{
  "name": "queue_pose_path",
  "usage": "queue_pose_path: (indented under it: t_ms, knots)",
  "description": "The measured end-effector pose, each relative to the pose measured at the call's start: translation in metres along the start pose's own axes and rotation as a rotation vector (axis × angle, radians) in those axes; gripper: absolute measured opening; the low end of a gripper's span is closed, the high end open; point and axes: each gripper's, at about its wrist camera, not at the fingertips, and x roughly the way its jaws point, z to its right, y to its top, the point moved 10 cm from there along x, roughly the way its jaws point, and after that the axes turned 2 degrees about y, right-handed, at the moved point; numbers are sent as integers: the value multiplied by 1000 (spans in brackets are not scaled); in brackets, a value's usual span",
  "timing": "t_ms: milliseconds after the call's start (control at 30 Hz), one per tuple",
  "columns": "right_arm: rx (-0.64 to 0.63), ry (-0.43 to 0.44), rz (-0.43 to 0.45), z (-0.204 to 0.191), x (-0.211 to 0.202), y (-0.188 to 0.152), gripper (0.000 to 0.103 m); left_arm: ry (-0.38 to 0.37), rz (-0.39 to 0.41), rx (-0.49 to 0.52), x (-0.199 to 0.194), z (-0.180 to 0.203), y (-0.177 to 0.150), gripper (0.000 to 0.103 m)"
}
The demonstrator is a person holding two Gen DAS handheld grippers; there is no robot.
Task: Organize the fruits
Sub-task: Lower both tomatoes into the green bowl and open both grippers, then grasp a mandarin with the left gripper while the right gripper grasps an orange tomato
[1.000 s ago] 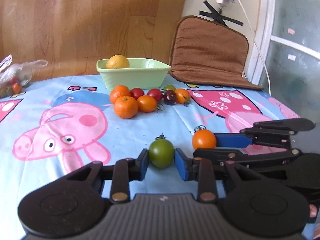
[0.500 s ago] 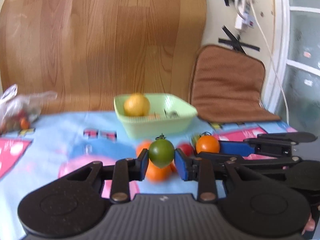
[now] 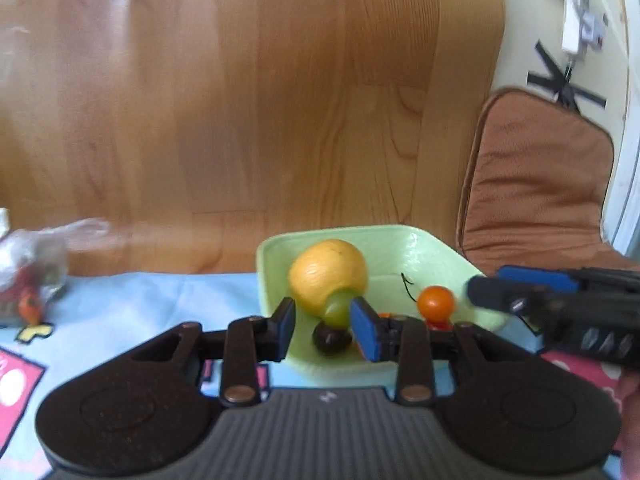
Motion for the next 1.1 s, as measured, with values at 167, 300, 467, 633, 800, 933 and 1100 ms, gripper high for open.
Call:
queue_pose_path:
  t_ms: [167, 300, 467, 633, 800, 933, 1100]
  knots:
    - [28, 79, 38, -17, -58, -16, 43, 23, 46, -98, -77, -23, -36, 43]
    - [10, 134, -2, -41, -84, -45, 43, 42, 0, -150, -112, -28, -89, 43]
    - [-8, 155, -105, -59, -86, -87, 43, 74, -3, -158, -125, -32, -115, 45]
    - [2, 158, -105, -58, -83, -85, 43, 75, 7, -168, -128, -36, -117, 45]
    - [32, 147, -106, -54, -85, -87, 43, 73, 27, -183, -130, -38, -115, 47]
    - [28, 143, -100, -54, -90, -88, 43, 74, 33, -183, -131, -36, -115, 48]
    - [35, 141, -102, -53, -89, -87, 43, 73, 38, -183, -132, -36, -114, 48]
